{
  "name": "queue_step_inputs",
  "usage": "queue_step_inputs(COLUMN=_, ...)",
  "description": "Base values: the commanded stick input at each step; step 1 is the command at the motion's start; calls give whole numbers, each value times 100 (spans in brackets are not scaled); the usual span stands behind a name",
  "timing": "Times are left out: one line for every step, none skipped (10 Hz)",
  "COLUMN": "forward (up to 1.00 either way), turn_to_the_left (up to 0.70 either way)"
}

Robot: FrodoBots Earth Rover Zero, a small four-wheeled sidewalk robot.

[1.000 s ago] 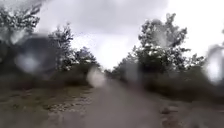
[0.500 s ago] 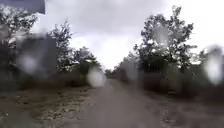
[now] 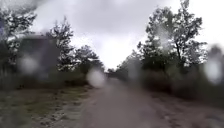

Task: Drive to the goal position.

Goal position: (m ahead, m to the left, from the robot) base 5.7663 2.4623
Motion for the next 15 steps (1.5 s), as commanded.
queue_step_inputs(forward=70, turn_to_the_left=0)
queue_step_inputs(forward=70, turn_to_the_left=0)
queue_step_inputs(forward=70, turn_to_the_left=0)
queue_step_inputs(forward=70, turn_to_the_left=0)
queue_step_inputs(forward=70, turn_to_the_left=0)
queue_step_inputs(forward=70, turn_to_the_left=0)
queue_step_inputs(forward=70, turn_to_the_left=0)
queue_step_inputs(forward=70, turn_to_the_left=0)
queue_step_inputs(forward=70, turn_to_the_left=0)
queue_step_inputs(forward=70, turn_to_the_left=0)
queue_step_inputs(forward=70, turn_to_the_left=0)
queue_step_inputs(forward=70, turn_to_the_left=0)
queue_step_inputs(forward=70, turn_to_the_left=0)
queue_step_inputs(forward=70, turn_to_the_left=0)
queue_step_inputs(forward=70, turn_to_the_left=0)
